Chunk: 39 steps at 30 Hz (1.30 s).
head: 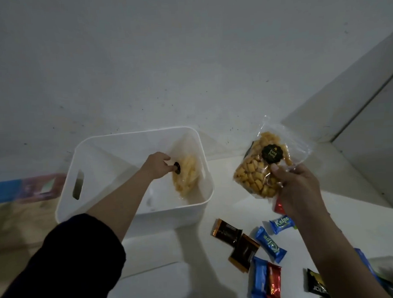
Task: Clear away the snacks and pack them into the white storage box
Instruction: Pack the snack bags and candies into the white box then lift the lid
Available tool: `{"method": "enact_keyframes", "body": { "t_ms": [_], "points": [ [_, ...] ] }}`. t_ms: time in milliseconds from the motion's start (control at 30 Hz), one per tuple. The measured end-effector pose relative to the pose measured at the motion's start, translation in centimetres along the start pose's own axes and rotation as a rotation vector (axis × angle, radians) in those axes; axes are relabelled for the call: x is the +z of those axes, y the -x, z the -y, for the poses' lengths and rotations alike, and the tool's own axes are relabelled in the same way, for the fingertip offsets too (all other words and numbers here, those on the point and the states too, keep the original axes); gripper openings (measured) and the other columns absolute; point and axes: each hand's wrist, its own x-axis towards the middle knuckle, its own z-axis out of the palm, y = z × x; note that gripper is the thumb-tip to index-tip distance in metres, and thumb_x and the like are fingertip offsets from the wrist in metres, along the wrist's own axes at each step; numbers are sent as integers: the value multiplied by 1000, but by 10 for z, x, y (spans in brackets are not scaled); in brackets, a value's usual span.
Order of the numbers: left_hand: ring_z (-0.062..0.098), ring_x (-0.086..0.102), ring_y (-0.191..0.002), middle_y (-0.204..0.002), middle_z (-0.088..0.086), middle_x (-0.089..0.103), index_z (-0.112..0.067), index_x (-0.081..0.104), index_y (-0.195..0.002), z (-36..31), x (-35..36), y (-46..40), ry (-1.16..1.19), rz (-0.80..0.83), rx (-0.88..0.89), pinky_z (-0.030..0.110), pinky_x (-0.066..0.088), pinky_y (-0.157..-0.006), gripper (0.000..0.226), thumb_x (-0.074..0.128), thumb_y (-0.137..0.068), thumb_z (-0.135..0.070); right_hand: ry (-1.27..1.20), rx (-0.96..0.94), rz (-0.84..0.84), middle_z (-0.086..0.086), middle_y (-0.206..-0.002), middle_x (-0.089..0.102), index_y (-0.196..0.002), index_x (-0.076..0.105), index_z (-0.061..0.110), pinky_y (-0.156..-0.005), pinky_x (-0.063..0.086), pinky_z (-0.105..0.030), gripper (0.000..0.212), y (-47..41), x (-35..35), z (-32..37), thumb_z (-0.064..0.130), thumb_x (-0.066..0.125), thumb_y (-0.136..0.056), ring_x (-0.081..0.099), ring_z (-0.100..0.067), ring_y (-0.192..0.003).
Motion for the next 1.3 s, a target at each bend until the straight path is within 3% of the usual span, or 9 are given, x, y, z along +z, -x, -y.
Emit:
{"method": "enact_keyframes", "body": {
  "t_ms": [133,267,400,467,667,867,967,1100,1300],
  "points": [
    [27,54,-118,-126,12,60,-6,59,-122,-9,-25,22,-29,-93,14,33,40,-98,59,62,-84,-50,-77,-114,135,-21,-118,64,-120,56,0,-71,59,-43,38,19,36,27,5,64,-83,65,-35,-104],
    [22,65,-96,-104,10,68,-7,65,-102,-33,-62,69,498,-249,43,34,48,-84,41,54,-91,-44,-72,-36,207,-16,-114,66,-118,59,10,-80,56,-53,44,25,95,24,6,73,-77,67,-31,-101],
    [9,63,-87,-97,-1,67,-18,66,-101,-55,-95,125,745,-449,117,29,49,-81,29,47,-96,-40,62,-26,156,-7,-106,62,-108,51,24,-78,58,-41,42,27,160,-13,11,76,-77,64,-23,-94],
    [9,61,-91,-104,-2,64,-22,65,-110,-56,-99,145,690,-398,128,31,49,-86,34,41,-98,-41,191,-61,175,-6,-105,59,-109,45,26,-73,57,-34,42,25,181,-35,17,74,-78,62,-21,-93],
    [26,44,-128,-142,7,46,-23,43,-140,-36,-83,129,510,-45,-87,37,40,-95,60,17,-97,-56,356,88,225,-6,-100,61,-107,42,22,-77,58,-41,33,1,210,-77,22,65,-83,62,-23,-90],
    [34,38,-134,-152,6,34,-24,33,-145,-9,-55,87,682,150,-302,47,34,-104,70,10,-93,-63,366,290,252,-9,-130,51,-140,30,29,-93,50,-51,67,-24,217,-96,9,57,-83,52,-34,-114],
    [35,38,-132,-154,7,30,-18,30,-146,-4,-42,78,701,178,-378,48,31,-105,74,8,-92,-64,496,261,270,-8,-129,56,-137,43,23,-93,51,-47,52,-30,216,-97,13,48,-86,55,-33,-112],
    [34,44,-124,-152,8,33,-10,31,-145,-9,-36,73,756,173,-411,41,38,-92,76,10,-94,-62,568,160,272,-6,-133,54,-133,49,15,-98,48,-40,47,-27,203,-86,17,49,-86,53,-30,-117],
    [32,36,-136,-152,11,33,-8,32,-144,-42,-35,101,648,45,-324,45,29,-110,70,22,-96,-58,465,-133,288,-6,-136,53,-133,48,13,-95,43,-24,40,7,155,-48,13,53,-93,52,-19,-122]
  ]
}}
